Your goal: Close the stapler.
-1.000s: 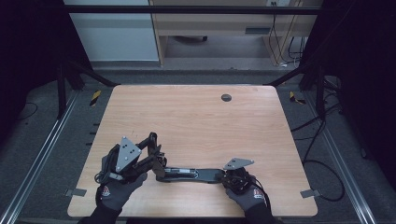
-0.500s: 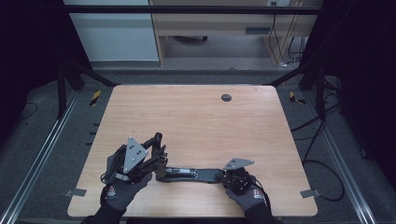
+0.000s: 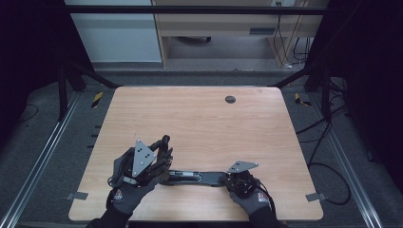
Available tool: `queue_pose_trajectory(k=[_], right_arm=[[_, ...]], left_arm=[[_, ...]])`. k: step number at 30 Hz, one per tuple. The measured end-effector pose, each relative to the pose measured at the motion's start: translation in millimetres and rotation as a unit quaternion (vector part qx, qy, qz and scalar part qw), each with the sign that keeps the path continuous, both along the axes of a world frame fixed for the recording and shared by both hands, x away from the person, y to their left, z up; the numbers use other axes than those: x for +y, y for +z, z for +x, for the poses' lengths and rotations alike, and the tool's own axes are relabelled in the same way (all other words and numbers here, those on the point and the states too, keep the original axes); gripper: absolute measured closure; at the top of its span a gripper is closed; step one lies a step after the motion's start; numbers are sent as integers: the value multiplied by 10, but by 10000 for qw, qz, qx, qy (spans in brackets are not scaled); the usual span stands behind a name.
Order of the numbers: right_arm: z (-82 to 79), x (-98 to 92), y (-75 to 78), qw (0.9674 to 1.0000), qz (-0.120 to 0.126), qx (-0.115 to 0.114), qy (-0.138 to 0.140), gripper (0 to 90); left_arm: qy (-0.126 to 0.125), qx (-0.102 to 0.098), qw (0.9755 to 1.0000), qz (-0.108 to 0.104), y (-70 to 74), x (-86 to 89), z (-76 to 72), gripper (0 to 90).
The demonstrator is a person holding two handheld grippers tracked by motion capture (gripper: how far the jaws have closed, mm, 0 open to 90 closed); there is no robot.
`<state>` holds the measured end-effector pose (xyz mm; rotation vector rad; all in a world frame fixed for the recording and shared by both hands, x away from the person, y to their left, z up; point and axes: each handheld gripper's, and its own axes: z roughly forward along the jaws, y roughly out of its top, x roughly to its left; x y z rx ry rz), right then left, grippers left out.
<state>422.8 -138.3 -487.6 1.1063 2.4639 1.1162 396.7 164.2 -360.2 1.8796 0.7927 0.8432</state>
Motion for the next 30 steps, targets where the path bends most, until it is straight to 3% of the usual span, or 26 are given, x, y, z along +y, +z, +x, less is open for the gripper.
queue_pose_trajectory(k=[30], right_arm=[[-2,0,1,10000,5,0,4,900]], left_arm=[[-79,-115,9997,210,-33,-157,-6,570]])
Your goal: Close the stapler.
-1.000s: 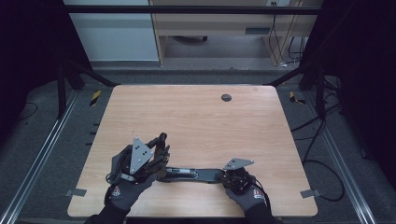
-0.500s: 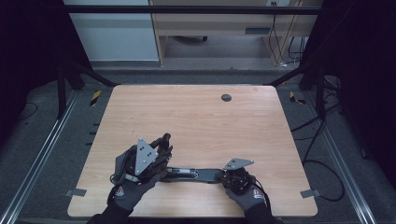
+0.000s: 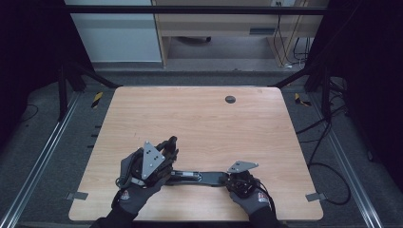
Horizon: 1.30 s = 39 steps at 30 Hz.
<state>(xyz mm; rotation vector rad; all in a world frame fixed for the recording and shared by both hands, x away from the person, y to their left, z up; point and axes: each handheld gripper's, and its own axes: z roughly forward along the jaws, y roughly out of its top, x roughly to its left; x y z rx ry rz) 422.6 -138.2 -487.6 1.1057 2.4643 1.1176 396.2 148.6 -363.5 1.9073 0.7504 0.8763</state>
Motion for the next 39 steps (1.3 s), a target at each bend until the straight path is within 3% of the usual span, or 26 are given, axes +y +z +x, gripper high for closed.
queue_pose_trajectory(k=[5,9,39], right_arm=[[0,0,0,10000,3,5,0,900],[0,0,1,10000,-1,5,4,900],[-4,1,1,10000,12,27,7,900]], left_arm=[[-67,-47,10000,44,-23,-66,-6,564],[-92,-113,9997,209,-39,-138,-13,563],[-264,-154,9987,420,-105,-309,-7,546]])
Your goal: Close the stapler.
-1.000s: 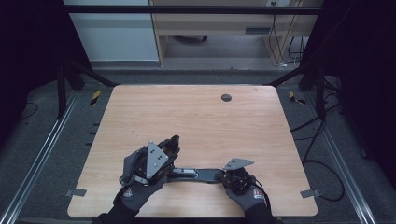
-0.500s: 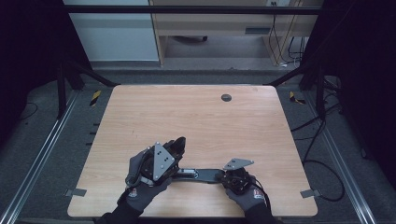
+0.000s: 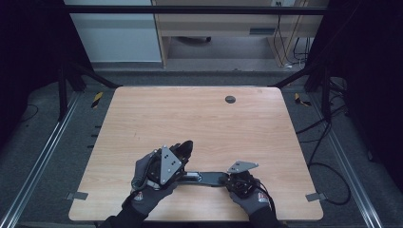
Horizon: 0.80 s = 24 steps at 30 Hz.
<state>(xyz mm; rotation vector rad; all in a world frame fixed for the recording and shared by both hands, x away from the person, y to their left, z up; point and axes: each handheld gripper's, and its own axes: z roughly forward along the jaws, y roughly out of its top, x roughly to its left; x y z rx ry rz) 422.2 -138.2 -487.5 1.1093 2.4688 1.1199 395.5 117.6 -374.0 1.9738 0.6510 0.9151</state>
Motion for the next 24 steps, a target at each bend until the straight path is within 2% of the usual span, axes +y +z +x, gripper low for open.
queue_pose_trajectory(k=[19,24], right_arm=[[-1,0,0,10000,1,2,4,900],[-1,0,0,10000,2,7,15,900]], left_arm=[[-103,-71,9996,246,-70,-152,-2,537],[-143,-107,9991,373,-103,-215,-5,534]])
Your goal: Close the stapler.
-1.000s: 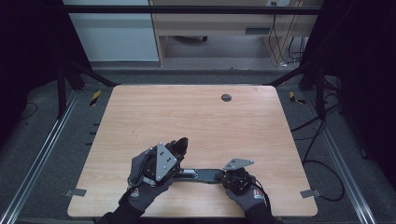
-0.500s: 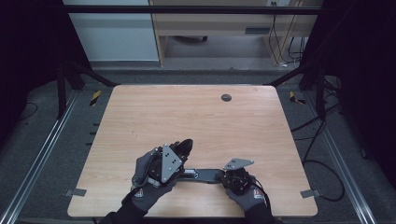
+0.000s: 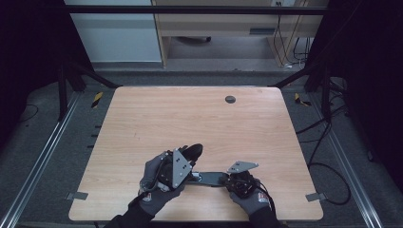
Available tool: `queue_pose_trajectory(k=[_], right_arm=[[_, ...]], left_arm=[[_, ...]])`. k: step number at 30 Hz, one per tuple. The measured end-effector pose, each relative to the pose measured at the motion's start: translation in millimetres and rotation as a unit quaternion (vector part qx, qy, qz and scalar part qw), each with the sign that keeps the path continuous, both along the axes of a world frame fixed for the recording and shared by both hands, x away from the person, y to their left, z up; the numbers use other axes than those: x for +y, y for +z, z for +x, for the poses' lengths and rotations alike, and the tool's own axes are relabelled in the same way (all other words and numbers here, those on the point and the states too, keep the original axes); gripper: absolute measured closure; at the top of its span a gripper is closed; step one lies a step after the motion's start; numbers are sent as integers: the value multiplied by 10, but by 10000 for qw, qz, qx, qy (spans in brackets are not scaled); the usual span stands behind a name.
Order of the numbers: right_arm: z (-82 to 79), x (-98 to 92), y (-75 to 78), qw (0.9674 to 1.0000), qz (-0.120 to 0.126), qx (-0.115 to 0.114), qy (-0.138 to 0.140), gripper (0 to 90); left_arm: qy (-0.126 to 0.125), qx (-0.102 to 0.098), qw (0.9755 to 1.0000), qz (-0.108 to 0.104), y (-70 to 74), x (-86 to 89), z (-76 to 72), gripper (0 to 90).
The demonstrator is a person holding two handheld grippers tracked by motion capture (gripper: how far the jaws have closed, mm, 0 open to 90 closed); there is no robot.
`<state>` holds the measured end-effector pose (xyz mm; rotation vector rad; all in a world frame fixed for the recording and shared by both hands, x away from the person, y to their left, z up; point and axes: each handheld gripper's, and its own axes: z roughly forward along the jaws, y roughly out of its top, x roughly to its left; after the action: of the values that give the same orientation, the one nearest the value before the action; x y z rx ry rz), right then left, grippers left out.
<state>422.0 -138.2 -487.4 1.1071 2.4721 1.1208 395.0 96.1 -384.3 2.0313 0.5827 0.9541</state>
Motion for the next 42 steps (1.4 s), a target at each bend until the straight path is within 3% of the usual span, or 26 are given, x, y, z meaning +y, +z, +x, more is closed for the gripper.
queue_pose_trajectory(k=[31,42], right_arm=[[-8,9,2,10000,-1,3,18,900],[-9,10,2,10000,-2,7,16,900]], left_arm=[[-174,-106,9986,497,-159,-225,-16,518],[-211,-122,9982,546,-192,-265,-17,516]])
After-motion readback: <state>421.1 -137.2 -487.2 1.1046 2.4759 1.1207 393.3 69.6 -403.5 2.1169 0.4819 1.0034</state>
